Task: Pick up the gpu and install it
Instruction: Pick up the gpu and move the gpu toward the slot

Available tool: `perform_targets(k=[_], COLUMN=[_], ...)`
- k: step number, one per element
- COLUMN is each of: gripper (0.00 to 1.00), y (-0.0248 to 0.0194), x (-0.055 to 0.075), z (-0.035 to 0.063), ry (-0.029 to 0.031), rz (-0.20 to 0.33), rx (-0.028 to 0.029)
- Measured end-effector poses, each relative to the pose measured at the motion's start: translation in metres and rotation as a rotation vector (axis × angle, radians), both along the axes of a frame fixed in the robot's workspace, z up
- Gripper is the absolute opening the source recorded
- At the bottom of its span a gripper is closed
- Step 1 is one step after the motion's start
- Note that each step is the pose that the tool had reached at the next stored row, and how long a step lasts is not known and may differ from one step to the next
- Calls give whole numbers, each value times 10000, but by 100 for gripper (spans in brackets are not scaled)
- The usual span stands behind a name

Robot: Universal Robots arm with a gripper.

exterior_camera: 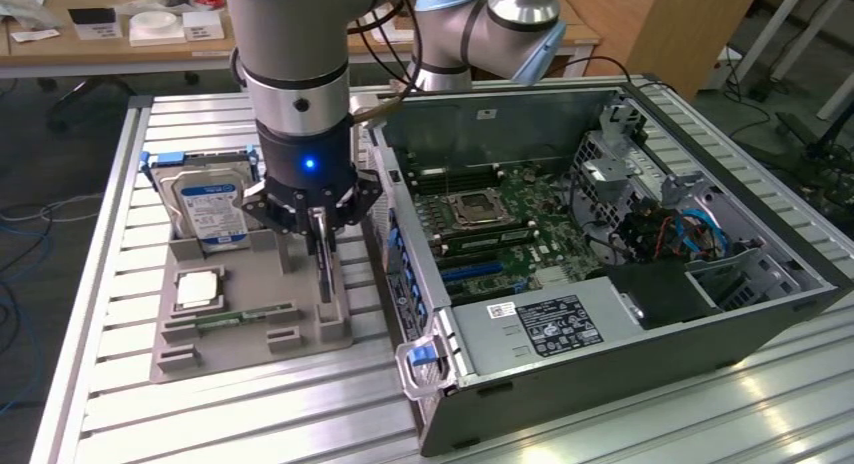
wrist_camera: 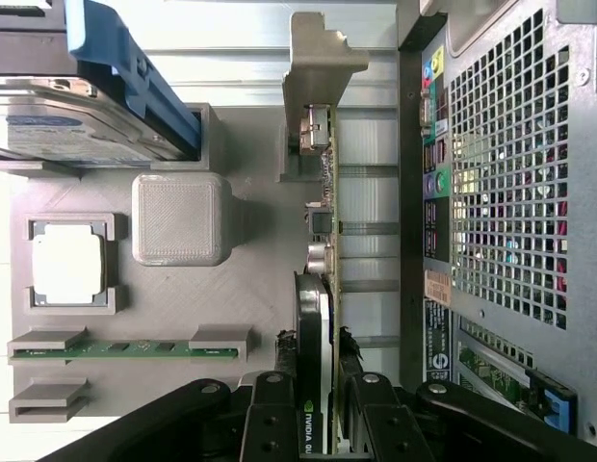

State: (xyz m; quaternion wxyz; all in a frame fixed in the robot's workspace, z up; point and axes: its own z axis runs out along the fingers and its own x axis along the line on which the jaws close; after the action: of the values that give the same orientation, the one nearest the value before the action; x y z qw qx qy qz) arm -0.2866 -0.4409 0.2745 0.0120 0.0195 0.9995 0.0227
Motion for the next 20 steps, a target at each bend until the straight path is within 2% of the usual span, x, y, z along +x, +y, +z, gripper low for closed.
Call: perform_targets(k=[5, 12, 20], gripper=[27, 27, 27], y=[0, 0, 0], x=[0, 4, 7], z=[4, 70, 217], ry=[0, -1, -1], rz=[0, 0, 0], rx=[0, 0, 6])
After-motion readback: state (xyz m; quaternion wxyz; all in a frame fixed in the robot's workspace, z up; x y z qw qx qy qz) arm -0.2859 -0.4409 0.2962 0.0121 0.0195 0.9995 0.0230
